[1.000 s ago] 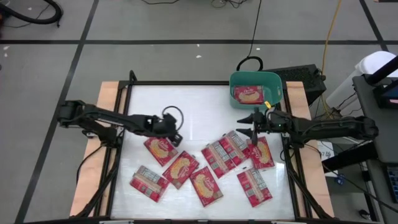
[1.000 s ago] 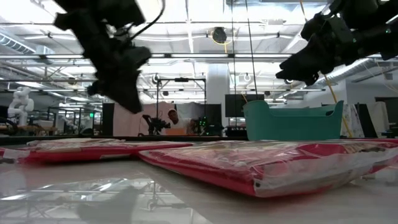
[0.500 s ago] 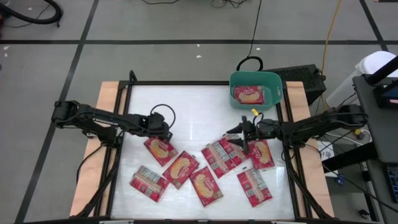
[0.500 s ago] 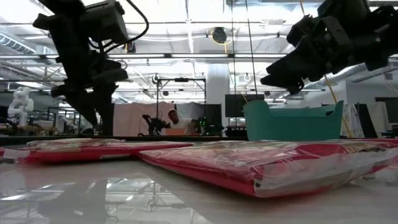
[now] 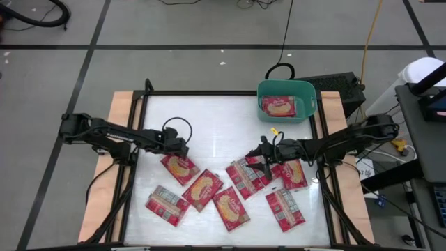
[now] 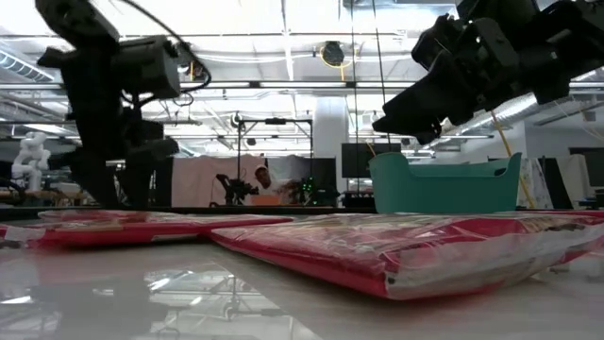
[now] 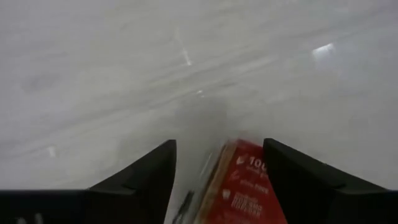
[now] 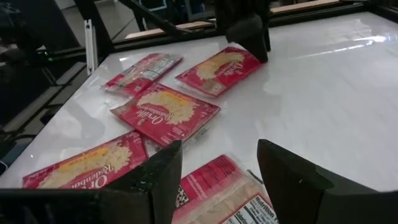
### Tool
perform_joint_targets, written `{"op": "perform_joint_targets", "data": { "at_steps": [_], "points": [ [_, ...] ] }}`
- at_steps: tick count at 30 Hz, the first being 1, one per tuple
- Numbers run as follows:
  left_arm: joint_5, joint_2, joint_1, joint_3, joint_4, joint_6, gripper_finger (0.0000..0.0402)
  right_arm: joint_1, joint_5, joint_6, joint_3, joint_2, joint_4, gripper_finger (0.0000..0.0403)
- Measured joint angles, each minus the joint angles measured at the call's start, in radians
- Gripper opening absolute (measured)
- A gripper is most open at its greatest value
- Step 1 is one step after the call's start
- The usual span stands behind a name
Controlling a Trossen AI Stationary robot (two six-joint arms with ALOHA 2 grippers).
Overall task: Sort popcorn bags into baskets
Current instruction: Put the red popcorn bag into the green bin
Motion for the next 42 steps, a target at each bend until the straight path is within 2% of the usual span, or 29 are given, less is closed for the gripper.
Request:
{"op": "perform_joint_targets", "data": {
  "at_steps": [3, 6, 10, 13, 14, 24, 30, 35, 42],
  "points": [
    [-0.001, -0.004, 0.0, -0.048, 0.075, 0.001, 0.0212, 0.002, 0.007, -0.019, 0.009, 0.01, -0.001, 0.0201],
    [-0.003, -0.005, -0.009, -0.066, 0.095, 0.001, 0.0171, 0.002, 0.029, -0.036, 0.01, 0.01, -0.001, 0.0201],
    [0.002, -0.009, -0.038, -0.053, 0.082, 0.034, 0.009, 0.0, 0.041, -0.05, 0.01, 0.01, -0.001, 0.0201],
    [0.067, -0.01, -0.057, -0.026, 0.092, 0.068, 0.0021, 0.0, 0.057, -0.063, 0.01, 0.01, -0.001, 0.0201],
    [0.084, -0.013, -0.06, -0.015, 0.091, 0.077, 0.0012, 0.0, 0.057, -0.064, 0.01, 0.01, -0.001, 0.0201],
    [-0.056, -0.017, -0.064, 0.118, 0.071, 0.271, 0.0003, 0.0, 0.06, -0.053, 0.009, 0.01, -0.001, 0.0201],
    [-0.136, -0.017, -0.064, 0.189, 0.076, 0.336, 0.0002, 0.01, 0.184, 0.037, 0.029, 0.053, 0.037, 0.0201],
    [-0.17, -0.018, -0.064, 0.203, 0.14, 0.385, 0.0001, 0.037, 0.23, 0.064, 0.191, 0.205, 0.062, 0.0209],
    [-0.175, -0.018, -0.073, 0.204, 0.22, 0.44, 0.0001, 0.038, 0.231, 0.081, 0.483, 0.488, -0.015, 0.0232]
  ]
}}
